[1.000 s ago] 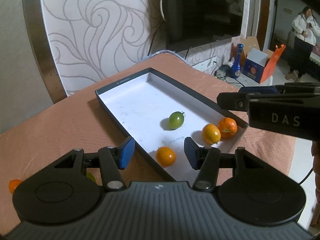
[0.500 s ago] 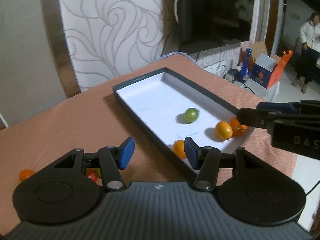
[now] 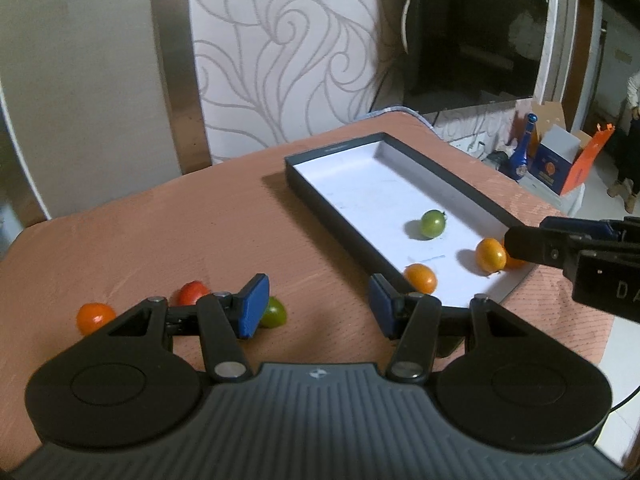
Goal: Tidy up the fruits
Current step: 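Withdraw both grippers from the box toward the fruits on the cloth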
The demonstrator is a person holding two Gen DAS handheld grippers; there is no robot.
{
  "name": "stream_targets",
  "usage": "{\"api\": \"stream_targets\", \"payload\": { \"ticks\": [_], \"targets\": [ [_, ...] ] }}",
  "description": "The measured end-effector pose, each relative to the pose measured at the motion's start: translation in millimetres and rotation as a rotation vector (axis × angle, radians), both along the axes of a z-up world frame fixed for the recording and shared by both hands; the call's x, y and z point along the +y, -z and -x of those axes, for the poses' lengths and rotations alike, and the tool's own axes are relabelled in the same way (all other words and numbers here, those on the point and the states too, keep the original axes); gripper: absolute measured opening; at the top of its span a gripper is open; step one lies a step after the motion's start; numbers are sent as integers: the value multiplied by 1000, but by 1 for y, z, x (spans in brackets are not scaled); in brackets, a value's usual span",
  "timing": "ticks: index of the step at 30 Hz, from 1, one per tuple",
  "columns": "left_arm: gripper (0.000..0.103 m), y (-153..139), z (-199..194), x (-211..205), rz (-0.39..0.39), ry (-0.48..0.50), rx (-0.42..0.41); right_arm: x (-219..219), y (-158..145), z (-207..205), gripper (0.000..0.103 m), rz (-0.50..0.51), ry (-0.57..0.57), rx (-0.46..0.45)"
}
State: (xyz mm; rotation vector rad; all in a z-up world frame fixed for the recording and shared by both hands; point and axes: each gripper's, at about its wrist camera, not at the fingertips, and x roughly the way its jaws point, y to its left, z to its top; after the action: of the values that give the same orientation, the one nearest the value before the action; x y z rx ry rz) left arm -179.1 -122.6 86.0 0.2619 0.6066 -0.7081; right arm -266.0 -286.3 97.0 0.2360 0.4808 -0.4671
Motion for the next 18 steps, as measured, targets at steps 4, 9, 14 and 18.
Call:
{"api": "stream_targets", "payload": {
  "ticks": [4, 9, 14, 18],
  "targets": [
    [61, 0, 0, 13, 4, -20, -3, 10, 1, -7, 40, 4, -27, 9],
    [61, 0, 4, 32, 1, -49, -20, 21, 1, -12, 40, 6, -53, 12],
    [61, 4, 8, 53, -5, -87, -30, 31, 1, -18, 40, 3, -93, 11],
    [61, 8, 6, 70, -8, -136, -17, 41, 5, -26, 40, 1, -140, 21]
  ]
}}
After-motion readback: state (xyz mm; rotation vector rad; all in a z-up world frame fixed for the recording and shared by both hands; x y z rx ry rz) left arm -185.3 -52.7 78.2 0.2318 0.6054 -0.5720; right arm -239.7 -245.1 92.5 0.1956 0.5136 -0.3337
